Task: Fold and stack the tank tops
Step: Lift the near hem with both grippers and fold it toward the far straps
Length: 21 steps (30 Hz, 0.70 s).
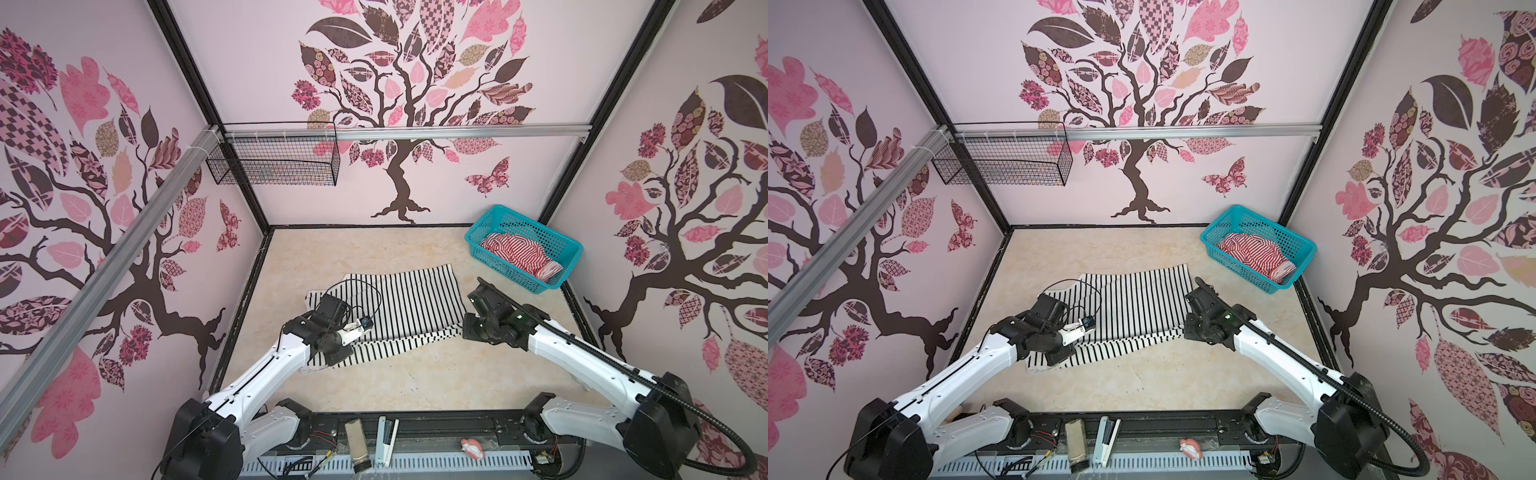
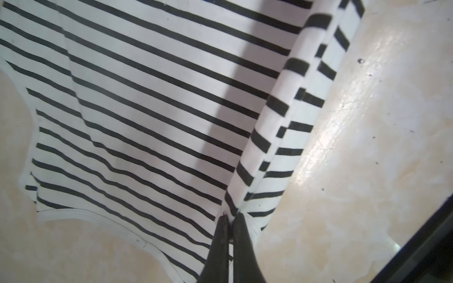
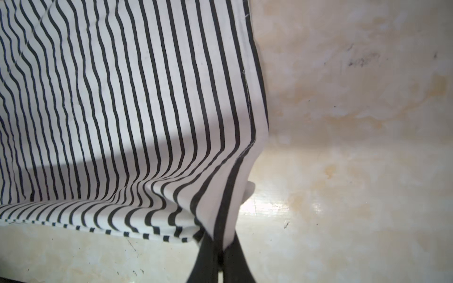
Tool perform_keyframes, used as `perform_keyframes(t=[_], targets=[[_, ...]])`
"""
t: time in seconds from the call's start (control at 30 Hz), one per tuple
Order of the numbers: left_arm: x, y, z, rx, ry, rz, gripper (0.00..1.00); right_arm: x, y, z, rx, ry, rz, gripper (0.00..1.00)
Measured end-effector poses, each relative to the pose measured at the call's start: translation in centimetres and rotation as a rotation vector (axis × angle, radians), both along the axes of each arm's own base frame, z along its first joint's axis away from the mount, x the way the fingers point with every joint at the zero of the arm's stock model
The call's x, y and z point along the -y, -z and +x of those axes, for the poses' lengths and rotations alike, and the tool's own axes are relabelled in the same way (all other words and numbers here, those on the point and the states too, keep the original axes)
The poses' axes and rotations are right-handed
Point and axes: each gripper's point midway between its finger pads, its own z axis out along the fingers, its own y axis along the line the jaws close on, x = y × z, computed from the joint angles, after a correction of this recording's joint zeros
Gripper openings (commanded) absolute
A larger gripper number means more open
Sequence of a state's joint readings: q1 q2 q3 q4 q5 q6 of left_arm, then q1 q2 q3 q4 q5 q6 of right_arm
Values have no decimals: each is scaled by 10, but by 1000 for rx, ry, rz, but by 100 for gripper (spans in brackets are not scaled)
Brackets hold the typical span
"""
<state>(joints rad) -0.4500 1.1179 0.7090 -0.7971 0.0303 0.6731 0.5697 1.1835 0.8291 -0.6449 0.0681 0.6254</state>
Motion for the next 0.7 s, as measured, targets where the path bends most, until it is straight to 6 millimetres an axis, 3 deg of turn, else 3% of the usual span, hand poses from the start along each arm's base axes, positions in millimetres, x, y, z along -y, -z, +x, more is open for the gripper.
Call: perform_keyframes(t=[0.23, 0.47, 0.7], targets=[[0, 11, 26, 34, -35, 38, 0, -3, 2, 27, 6, -12, -6, 0], [1, 12, 58, 95, -90, 66, 0, 0, 22, 45, -31, -13, -20, 0], [-1, 15, 75, 133, -123, 90, 0, -1, 37, 55, -54, -22, -22, 0]])
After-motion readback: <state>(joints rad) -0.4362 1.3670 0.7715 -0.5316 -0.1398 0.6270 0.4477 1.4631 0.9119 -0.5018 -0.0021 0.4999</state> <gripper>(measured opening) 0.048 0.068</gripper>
